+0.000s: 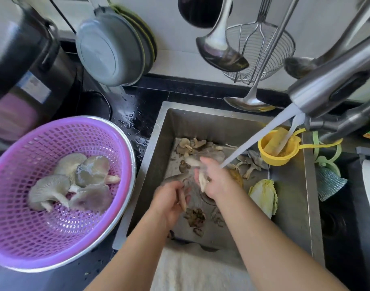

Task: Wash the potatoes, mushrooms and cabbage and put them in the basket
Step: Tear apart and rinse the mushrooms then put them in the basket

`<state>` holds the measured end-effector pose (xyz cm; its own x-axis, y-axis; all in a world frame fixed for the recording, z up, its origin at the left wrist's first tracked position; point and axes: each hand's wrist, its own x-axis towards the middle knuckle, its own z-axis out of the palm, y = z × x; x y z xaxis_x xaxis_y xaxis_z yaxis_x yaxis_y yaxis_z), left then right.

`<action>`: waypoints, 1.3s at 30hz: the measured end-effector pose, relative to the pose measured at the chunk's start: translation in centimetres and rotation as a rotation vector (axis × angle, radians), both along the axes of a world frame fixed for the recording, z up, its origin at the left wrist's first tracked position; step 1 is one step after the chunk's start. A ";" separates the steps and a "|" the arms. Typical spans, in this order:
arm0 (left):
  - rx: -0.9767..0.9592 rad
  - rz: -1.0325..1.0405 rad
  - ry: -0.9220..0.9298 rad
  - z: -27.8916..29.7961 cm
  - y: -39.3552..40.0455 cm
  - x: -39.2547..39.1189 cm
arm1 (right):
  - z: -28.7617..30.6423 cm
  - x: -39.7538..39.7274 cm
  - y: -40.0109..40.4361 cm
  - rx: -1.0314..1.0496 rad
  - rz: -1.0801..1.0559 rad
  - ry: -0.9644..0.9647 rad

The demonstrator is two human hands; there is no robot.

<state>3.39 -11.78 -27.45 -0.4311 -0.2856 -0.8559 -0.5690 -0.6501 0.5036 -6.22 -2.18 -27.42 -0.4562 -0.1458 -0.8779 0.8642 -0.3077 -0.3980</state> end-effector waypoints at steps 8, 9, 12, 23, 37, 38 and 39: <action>-0.234 -0.536 0.075 1.6 4.9 -4.2 | 0.6 3.2 11.1 0.318 -0.056 0.130; -0.246 -0.522 0.076 1.8 5.4 -3.8 | 0.3 3.2 11.9 0.350 -0.057 0.160; -0.214 -0.406 -0.062 1.7 5.6 -2.1 | -0.5 3.6 13.0 0.595 0.171 0.258; -0.520 -0.011 0.092 13.8 0.0 6.3 | 10.5 10.1 5.3 0.620 0.793 0.661; -1.225 -0.095 0.187 17.6 -5.6 8.9 | 6.3 12.4 1.0 0.412 0.711 0.606; -1.070 -0.151 0.266 16.4 -3.6 7.9 | 4.6 11.5 3.6 0.481 0.729 0.558; -0.925 -0.249 0.271 14.7 -1.7 6.7 | 3.2 10.0 5.9 0.578 0.772 0.543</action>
<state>10.12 -13.47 -12.71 -0.7177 -0.6654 -0.2053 -0.4265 0.1870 0.8849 3.78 3.74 -24.23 -0.7647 -0.1897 -0.6159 0.4103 0.5936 -0.6923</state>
